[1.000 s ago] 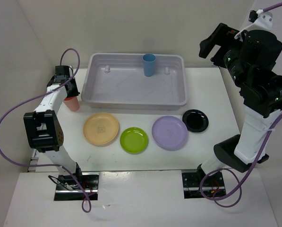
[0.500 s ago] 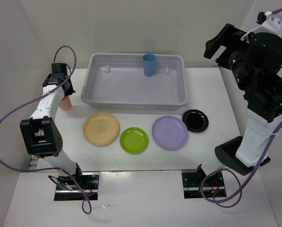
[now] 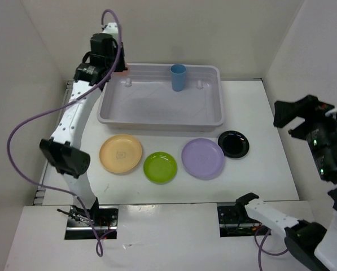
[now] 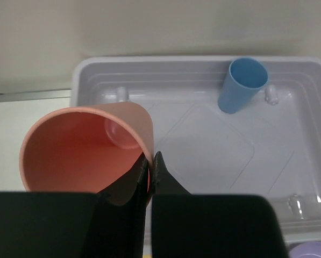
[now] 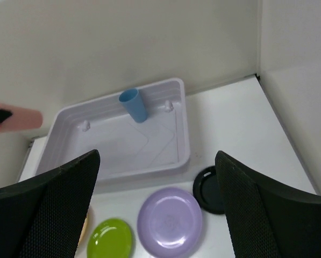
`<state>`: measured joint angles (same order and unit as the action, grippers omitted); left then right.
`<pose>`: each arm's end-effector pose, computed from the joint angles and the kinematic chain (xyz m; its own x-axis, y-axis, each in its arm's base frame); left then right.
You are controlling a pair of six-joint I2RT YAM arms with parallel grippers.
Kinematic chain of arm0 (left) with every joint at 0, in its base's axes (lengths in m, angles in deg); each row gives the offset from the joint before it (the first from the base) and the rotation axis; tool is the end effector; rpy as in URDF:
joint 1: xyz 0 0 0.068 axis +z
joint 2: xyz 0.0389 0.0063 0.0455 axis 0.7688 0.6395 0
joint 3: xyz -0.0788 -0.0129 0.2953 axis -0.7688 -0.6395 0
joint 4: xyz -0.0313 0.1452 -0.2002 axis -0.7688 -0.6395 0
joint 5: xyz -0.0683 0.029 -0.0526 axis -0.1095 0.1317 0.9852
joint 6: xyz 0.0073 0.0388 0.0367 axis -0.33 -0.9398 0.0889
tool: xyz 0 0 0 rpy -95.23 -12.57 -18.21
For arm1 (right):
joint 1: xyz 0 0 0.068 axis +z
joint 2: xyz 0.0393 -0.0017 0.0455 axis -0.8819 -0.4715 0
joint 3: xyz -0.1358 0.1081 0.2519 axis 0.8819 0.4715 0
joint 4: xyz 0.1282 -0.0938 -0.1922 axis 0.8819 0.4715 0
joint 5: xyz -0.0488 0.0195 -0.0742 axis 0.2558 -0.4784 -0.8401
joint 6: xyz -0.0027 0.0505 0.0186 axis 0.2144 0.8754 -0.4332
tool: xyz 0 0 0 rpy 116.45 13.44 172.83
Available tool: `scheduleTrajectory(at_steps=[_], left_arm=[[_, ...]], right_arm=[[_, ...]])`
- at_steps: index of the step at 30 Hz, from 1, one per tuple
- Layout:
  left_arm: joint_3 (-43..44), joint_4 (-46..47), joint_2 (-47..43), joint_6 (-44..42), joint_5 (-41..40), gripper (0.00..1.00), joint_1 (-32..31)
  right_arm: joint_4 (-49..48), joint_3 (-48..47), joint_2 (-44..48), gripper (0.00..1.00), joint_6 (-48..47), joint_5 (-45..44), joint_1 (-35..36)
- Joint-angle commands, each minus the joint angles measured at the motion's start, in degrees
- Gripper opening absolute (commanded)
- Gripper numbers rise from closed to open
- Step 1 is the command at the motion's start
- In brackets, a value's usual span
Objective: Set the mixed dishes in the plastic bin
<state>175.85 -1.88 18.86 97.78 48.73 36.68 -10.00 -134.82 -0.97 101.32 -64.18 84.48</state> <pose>0.3728 -0.0837 0.5106 -0.2608 -0.1468 -0.9542 0.0143 0.9877 -0.1559 0.0154 -0.0111 0.5984 -0.0267 0.2805 -0.9595 0.0913 0.9565 0.2771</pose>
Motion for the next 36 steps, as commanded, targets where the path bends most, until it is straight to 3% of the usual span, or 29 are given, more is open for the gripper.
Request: scheduleTrajectory(at_steps=[1, 5, 11, 17, 18, 21, 30, 34, 36], left_arm=[[3.9, -1.4, 10.4, -1.0, 1.9, 0.0, -1.4], [14.5, -3.6, 20.3, -1.0, 1.9, 0.0, -2.5], [40.0, -11.9, 39.2, -2.8, 1.9, 0.0, -3.6], [39.2, -11.0, 41.8, -2.3, 4.6, 0.08, -3.0], [39.2, -11.0, 42.5, -2.3, 5.4, 0.16, -2.4], [39.2, -11.0, 44.5, -1.8, 6.7, 0.25, -1.7], [41.0, -11.6, 47.6, -1.7, 9.0, 0.26, -0.7], [41.5, -11.6, 48.1, -1.2, 10.4, 0.34, -0.7], [42.0, -11.6, 48.1, -1.2, 11.1, 0.45, -0.7]], right_arm=[[-7.0, 12.6, 6.2, 0.91, -1.0, 2.2, -0.2], [-9.3, 30.7, 7.7, 0.91, 3.8, 3.4, -0.2], [-18.2, 47.6, 7.7, 0.91, 7.3, 6.8, -6.9], [-24.1, 56.2, 4.7, 0.89, 7.3, 14.3, -16.3], [-25.1, 57.2, 5.6, 0.87, 7.3, 14.3, -17.2], [-25.7, 59.6, 2.8, 0.87, 6.6, 17.3, -21.8], [-30.3, 65.6, -3.5, 0.87, 3.2, 27.7, -37.5], [-32.2, 66.5, -8.4, 0.87, 2.7, 35.1, -45.7], [-33.7, 67.0, -10.6, 0.87, 2.7, 35.1, -46.4]])
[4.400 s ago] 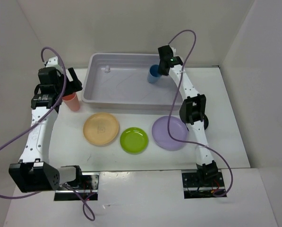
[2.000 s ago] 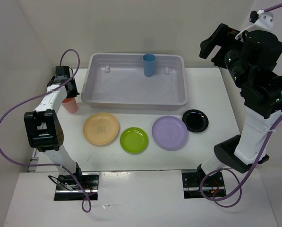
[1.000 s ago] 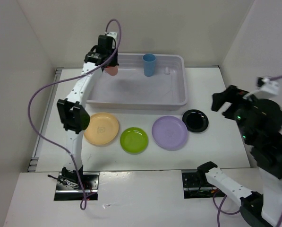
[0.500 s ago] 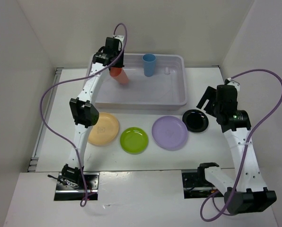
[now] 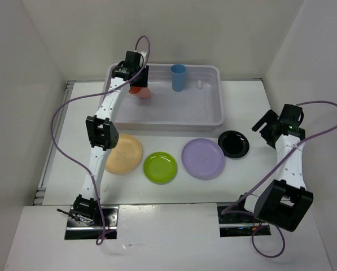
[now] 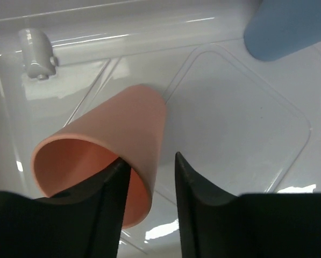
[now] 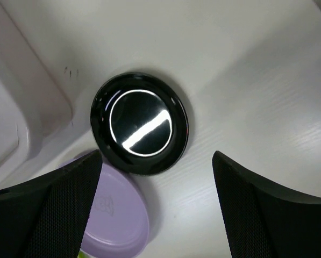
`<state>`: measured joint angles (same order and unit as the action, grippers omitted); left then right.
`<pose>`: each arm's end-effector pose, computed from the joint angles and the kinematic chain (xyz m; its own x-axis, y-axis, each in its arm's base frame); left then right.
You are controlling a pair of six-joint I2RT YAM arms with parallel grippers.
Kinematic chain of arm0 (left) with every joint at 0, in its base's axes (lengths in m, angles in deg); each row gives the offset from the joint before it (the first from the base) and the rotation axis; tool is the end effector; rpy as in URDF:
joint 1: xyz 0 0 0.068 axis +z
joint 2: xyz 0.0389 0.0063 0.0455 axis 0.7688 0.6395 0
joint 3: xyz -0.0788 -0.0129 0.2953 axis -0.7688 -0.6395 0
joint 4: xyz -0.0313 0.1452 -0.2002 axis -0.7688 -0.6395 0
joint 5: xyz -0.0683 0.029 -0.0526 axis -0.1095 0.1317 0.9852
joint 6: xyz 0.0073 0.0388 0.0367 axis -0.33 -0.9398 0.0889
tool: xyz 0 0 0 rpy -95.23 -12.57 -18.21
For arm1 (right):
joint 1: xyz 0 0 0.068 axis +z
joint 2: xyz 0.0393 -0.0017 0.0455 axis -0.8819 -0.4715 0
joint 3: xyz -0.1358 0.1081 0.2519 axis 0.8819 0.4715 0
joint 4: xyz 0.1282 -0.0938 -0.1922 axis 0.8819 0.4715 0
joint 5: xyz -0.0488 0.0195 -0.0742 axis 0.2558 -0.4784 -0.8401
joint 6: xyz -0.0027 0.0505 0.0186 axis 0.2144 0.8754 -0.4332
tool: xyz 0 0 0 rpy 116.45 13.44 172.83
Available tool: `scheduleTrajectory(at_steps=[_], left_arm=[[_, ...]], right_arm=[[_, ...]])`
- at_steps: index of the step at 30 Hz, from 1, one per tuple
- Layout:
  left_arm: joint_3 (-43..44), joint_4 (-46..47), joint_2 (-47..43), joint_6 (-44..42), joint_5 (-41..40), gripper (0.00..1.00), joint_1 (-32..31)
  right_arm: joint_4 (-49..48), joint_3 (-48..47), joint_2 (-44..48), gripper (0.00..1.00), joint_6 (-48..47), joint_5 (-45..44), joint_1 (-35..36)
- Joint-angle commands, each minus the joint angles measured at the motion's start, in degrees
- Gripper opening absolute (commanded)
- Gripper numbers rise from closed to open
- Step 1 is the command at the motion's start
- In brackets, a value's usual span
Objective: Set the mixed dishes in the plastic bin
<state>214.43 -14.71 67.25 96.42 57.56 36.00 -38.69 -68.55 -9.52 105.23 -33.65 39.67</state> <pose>0.5649 -0.1428 0.2950 -0.6246 -0.0310 -0.7803 0.1176 0.9841 -0.1332 0.1992 -0.0790 0.3290 -0.5287 0.6114 -0.5888 0.5762 0.7679 0.2799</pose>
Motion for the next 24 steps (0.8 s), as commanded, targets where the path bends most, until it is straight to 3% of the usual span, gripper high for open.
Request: scheduleTrajectory(at_steps=[1, 5, 10, 24], left_arm=[[3.4, 1.2, 0.3, 0.1, 2.2, 0.47, 0.0], [4.7, 1.2, 1.0, 0.1, 2.9, 0.54, 0.0], [6.0, 1.8, 2.3, 0.7, 3.5, 0.55, 0.0], [7.1, 4.4, 2.8, 2.2, 4.2, 0.59, 3.0]], right_arm=[[-6.1, 1.9, -2.1, 0.87, -1.2, 6.4, -2.7], [-7.2, 2.7, -8.2, 0.87, -1.7, 9.8, -7.0], [-7.7, 2.7, -11.6, 0.87, -2.4, 11.1, -7.6], [-7.7, 2.7, -10.6, 0.87, -2.4, 10.6, -7.6]])
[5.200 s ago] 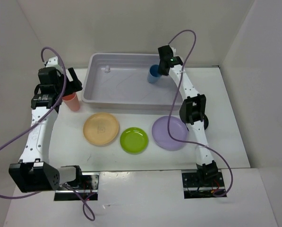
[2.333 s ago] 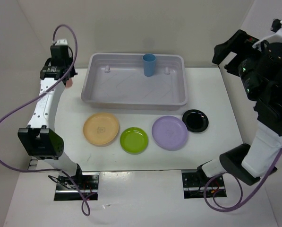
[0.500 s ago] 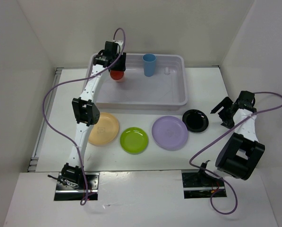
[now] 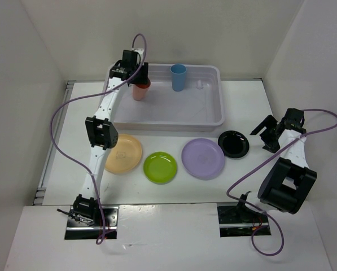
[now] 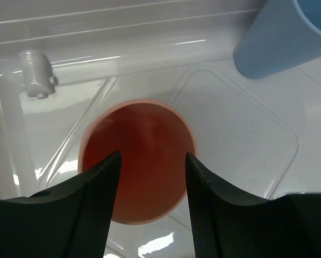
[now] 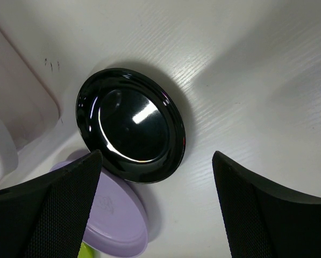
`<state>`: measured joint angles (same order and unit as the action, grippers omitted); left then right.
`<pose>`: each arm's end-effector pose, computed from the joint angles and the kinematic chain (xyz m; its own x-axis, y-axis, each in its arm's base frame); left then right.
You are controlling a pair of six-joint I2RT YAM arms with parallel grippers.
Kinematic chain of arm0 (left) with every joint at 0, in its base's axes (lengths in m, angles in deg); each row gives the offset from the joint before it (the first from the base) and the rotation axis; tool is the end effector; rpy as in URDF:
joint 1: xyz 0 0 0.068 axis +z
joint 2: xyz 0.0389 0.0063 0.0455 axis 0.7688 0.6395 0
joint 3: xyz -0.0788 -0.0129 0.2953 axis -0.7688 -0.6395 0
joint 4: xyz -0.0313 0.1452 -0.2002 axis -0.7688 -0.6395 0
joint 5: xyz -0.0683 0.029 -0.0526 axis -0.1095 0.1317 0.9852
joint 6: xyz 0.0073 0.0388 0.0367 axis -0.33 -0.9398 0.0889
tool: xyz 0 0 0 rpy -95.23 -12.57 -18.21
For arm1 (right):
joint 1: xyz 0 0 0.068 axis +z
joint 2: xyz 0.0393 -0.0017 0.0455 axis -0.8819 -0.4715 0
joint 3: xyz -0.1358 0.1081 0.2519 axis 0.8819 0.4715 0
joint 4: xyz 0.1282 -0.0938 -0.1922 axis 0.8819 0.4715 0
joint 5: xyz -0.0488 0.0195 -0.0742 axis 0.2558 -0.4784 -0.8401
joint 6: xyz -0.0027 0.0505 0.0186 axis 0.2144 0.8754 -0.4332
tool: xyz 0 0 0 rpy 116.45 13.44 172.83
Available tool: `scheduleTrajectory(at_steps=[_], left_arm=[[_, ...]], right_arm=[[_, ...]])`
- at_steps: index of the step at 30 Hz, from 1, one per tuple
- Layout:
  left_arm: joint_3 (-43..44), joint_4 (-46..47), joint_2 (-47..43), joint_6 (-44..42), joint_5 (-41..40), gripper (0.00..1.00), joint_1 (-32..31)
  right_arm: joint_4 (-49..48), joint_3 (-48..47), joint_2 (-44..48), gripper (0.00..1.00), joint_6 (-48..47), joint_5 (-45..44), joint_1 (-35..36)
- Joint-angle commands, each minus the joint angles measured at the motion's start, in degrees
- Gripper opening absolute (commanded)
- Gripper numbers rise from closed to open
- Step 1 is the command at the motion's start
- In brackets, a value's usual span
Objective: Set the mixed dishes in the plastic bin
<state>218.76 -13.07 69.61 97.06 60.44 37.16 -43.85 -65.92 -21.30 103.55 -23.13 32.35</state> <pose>0.5737 -0.1345 0.2974 -0.5839 -0.0641 -0.8093 0.1394 0.9742 -0.1777 0.2274 -0.1189 0.2771 -0.5736 0.7035 -0.4195 0.6003 0.7095 0.3691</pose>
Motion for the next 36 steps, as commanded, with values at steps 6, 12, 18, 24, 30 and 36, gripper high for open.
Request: scheduleTrajectory(at_steps=[6, 12, 18, 24, 30, 36], left_arm=[[2.8, 2.8, 0.4, 2.2, 1.9, 0.59, 3.7], [2.8, 2.8, 0.4, 2.2, 2.4, 0.59, 4.3], [2.8, 2.8, 0.4, 2.8, 3.6, 0.59, 4.3], [2.8, 2.8, 0.4, 2.8, 4.1, 0.59, 4.3], [3.3, 2.8, -1.5, 3.3, 5.2, 0.63, 4.3], [2.3, 3.3, -6.1, 3.3, 7.7, 0.76, 4.3]], right_arm=[[-2.5, 0.1, 1.2, 0.87, -0.7, 0.1, -0.3], [-2.5, 0.1, 0.6, 0.87, -0.7, -0.4, -0.3], [-2.5, 0.1, 0.6, 0.87, -0.7, -0.9, -0.8], [-2.5, -0.5, 0.0, 0.87, -0.7, -1.5, -0.8], [-2.5, -1.5, -3.3, 0.9, -2.5, -2.0, -0.8], [-2.5, -2.7, -8.4, 0.9, -4.7, -0.6, -0.8]])
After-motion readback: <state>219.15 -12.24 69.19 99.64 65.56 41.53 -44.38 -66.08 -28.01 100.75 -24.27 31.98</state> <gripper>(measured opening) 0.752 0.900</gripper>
